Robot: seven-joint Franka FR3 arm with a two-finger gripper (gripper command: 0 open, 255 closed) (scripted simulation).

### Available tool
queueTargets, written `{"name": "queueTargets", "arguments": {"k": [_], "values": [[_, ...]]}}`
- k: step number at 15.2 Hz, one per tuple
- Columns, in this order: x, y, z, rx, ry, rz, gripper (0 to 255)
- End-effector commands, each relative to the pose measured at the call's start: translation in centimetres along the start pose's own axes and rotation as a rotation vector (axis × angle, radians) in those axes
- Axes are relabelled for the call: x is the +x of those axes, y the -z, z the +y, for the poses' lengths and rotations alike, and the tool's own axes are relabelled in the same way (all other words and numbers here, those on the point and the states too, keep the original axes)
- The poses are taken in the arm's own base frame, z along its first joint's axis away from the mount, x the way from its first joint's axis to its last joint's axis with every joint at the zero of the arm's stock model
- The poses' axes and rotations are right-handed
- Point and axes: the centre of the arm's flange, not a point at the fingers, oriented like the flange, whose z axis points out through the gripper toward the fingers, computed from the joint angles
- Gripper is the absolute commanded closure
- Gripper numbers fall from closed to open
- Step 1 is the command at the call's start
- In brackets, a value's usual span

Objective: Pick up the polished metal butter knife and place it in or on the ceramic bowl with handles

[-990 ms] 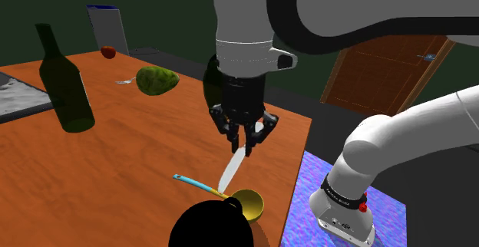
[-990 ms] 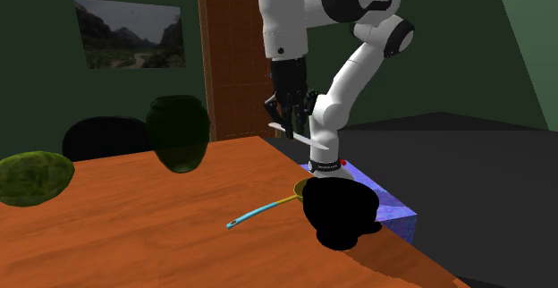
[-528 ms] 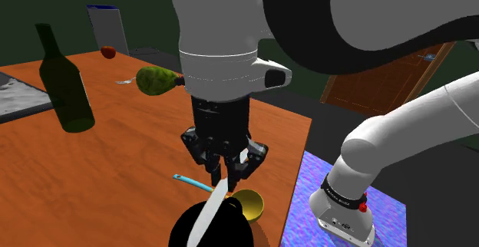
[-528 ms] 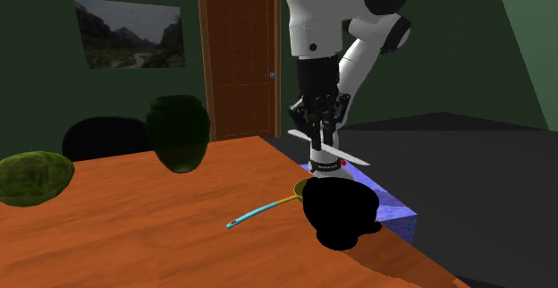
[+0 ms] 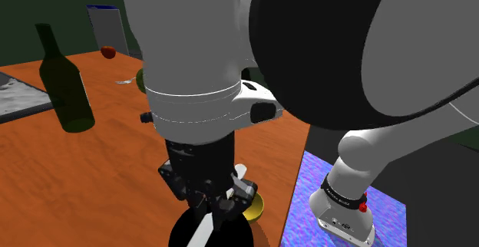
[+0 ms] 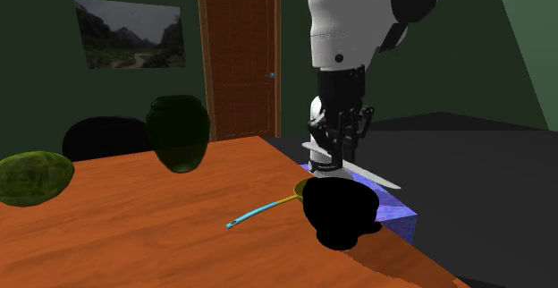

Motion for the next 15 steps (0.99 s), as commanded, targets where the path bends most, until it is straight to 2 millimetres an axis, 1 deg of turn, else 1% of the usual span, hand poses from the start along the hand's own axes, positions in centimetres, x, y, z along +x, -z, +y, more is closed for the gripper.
{"name": "queueTargets", "arguments": {"k": [1, 11, 15], "values": [[-0.1, -1.0, -0.1, 0.0, 0.0, 0.0, 255], [-0.1, -6.3, -0.9, 0.0, 0.0, 0.0, 255], [-0.1, -6.3, -0.9, 0.0, 0.0, 0.0, 255]]}}
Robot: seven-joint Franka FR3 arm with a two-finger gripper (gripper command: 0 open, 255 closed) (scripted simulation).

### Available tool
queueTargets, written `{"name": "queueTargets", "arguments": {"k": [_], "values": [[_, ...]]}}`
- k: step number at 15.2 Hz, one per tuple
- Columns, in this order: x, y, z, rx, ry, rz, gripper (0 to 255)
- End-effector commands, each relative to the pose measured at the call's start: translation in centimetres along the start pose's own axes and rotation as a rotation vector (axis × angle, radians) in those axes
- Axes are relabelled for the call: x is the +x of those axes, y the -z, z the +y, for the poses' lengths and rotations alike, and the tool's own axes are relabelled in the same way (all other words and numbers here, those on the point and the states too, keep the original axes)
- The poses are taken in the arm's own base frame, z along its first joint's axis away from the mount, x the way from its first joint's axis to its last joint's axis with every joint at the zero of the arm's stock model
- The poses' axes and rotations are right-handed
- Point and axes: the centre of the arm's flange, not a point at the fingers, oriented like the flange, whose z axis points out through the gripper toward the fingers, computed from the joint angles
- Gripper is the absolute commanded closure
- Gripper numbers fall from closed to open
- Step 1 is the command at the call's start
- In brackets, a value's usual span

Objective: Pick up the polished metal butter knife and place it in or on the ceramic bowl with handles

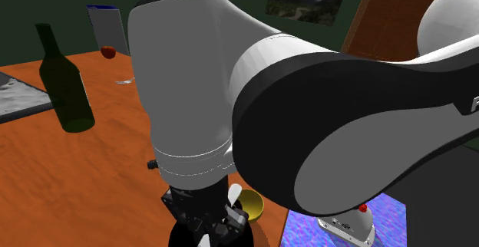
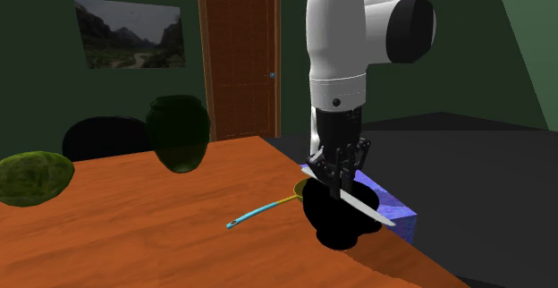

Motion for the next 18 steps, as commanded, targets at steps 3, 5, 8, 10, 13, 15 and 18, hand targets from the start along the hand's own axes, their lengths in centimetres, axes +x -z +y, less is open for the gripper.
{"name": "queueTargets", "arguments": {"k": [3, 5, 8, 10, 13, 15, 18], "values": [[0.0, 0.0, 0.0, 0.0, 0.0, 0.0, 255], [0.0, 0.0, 0.0, 0.0, 0.0, 0.0, 0], [0.0, 0.0, 0.0, 0.0, 0.0, 0.0, 0], [0.0, 0.0, 0.0, 0.0, 0.0, 0.0, 0], [0.0, 3.9, 0.0, 0.0, 0.0, 0.0, 0], [0.0, 5.0, 0.0, 0.0, 0.0, 0.0, 0], [0.0, 5.0, 0.0, 0.0, 0.0, 0.0, 0]]}}
